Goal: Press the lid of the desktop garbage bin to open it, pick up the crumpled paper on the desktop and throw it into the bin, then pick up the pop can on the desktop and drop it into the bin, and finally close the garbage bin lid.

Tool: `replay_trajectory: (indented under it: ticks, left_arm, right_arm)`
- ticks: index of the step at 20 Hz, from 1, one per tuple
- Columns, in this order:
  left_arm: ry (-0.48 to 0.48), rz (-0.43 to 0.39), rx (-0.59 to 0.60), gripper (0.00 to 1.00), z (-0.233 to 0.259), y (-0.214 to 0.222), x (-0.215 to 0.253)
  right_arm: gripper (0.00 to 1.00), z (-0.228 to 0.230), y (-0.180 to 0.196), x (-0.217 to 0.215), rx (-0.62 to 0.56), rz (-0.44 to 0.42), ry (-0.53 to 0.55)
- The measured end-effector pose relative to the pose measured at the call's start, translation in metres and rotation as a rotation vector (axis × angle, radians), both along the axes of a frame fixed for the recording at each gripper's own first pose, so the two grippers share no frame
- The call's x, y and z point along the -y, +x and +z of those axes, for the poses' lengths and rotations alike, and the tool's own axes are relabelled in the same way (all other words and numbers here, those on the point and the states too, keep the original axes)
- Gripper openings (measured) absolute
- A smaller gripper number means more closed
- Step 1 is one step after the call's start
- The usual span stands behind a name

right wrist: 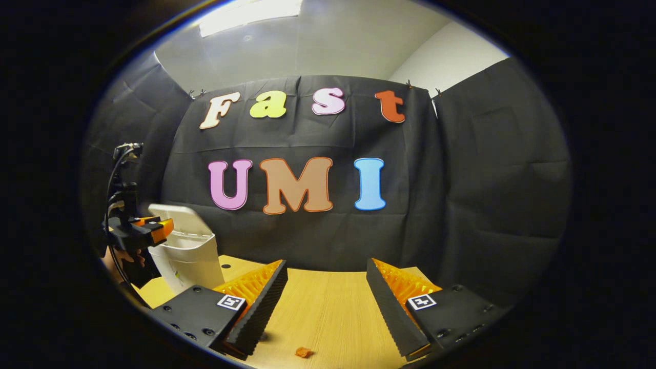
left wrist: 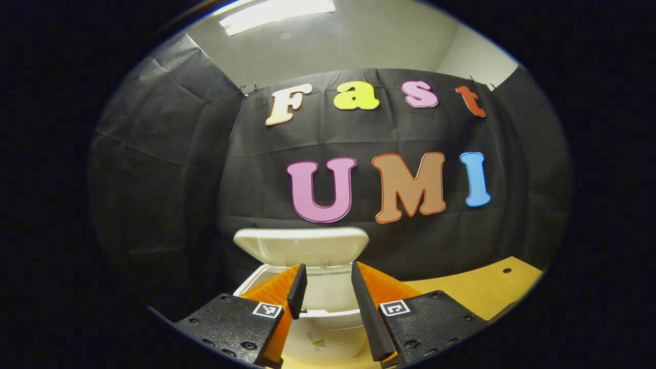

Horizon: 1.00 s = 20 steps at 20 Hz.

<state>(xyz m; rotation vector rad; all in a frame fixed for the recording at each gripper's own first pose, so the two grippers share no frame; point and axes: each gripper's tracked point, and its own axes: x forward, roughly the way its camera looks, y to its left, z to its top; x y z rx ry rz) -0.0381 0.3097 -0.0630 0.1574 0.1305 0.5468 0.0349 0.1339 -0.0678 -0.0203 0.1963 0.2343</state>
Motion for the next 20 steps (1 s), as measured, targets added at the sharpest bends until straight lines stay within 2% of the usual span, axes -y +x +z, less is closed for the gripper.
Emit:
replay_trajectory:
  ticks: [1, 4, 5, 6, 8, 13, 20]
  left_arm:
    - [-0.004, -0.007, 0.012, 0.54, 0.006, -0.003, 0.006]
    - [-0.017, -0.041, 0.041, 0.68, 0.02, -0.014, 0.025]
    - [-0.022, -0.055, 0.052, 0.75, 0.024, -0.018, 0.033]
    - [-0.025, -0.066, 0.063, 0.87, 0.029, -0.023, 0.041]
    - [-0.022, -0.092, 0.085, 0.92, 0.038, -0.033, 0.056]
    - [-0.035, -0.124, 0.11, 0.92, 0.05, -0.062, 0.09]
    - [-0.03, -0.071, 0.089, 0.92, 0.055, -0.094, 0.089]
  right_arm:
    - [0.99, -0.001, 0.001, -0.003, -0.002, 0.009, 0.004]
    - [0.99, -0.01, 0.007, -0.01, -0.016, 0.034, 0.004]
    - [0.99, -0.016, 0.009, -0.012, -0.025, 0.043, 0.002]
    - [0.99, -0.022, 0.012, -0.015, -0.037, 0.05, -0.002]
    - [0.99, -0.041, 0.017, -0.02, -0.077, 0.069, -0.008]
    - [0.99, -0.116, 0.025, -0.033, -0.237, 0.123, -0.042]
    - [0.99, -0.235, 0.014, -0.046, -0.508, 0.192, -0.126]
